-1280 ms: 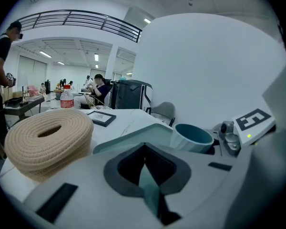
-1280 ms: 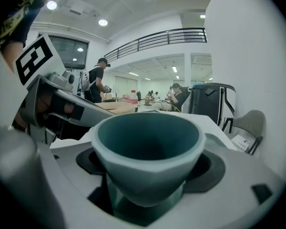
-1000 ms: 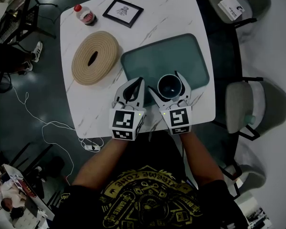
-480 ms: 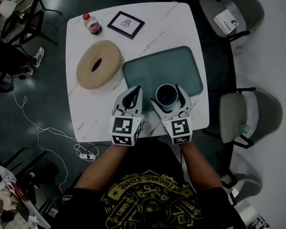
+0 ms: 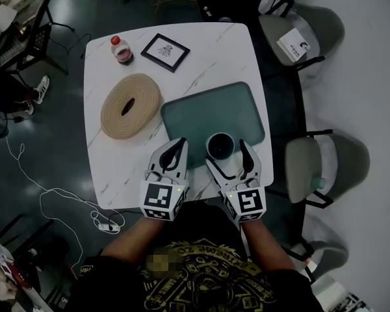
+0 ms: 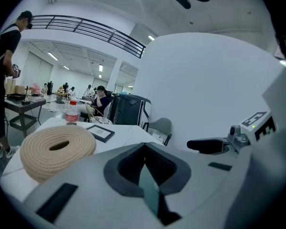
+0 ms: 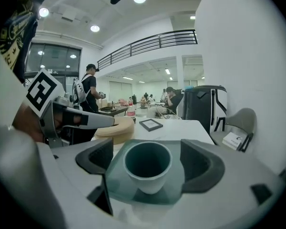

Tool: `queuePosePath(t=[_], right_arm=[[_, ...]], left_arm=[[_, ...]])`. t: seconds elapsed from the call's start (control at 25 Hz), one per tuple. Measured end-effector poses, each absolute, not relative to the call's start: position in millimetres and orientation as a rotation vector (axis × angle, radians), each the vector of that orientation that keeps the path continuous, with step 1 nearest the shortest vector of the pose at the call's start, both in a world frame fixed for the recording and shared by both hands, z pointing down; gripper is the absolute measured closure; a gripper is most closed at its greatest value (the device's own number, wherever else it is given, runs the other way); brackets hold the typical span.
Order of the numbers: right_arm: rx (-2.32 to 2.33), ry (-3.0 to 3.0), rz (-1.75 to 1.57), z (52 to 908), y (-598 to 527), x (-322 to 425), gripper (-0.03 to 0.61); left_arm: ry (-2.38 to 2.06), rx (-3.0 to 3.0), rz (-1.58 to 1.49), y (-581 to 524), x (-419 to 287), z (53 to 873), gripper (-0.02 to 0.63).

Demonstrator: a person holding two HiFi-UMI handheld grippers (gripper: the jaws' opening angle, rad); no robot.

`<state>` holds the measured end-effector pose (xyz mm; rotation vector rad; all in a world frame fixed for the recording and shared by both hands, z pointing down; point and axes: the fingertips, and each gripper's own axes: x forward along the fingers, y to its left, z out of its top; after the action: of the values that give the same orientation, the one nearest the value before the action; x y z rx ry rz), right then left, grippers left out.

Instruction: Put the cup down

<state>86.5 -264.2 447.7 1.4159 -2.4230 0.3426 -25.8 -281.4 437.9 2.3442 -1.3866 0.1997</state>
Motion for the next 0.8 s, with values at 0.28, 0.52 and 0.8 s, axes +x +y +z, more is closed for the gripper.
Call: queuePosePath(t=[0.28, 0.52, 0.8], right_arm=[[1.429, -2.479, 0.315, 408.7, -245.9, 89.3, 0.143], [1.300, -2.510, 0.244, 388.9, -210.4, 88.7, 0.233], [1.115, -2.671, 0.133, 351.1, -151.1, 92.4, 0.489]], left_arm=[[-1.422, 2.394, 0.142, -269.2, -22.3, 398.1, 0.604], [-1.490, 2.337, 0.088, -228.1, -13.5, 378.6, 0.604], [-1.571, 2.308, 0.039, -164.6, 7.1, 353.4, 0.604]])
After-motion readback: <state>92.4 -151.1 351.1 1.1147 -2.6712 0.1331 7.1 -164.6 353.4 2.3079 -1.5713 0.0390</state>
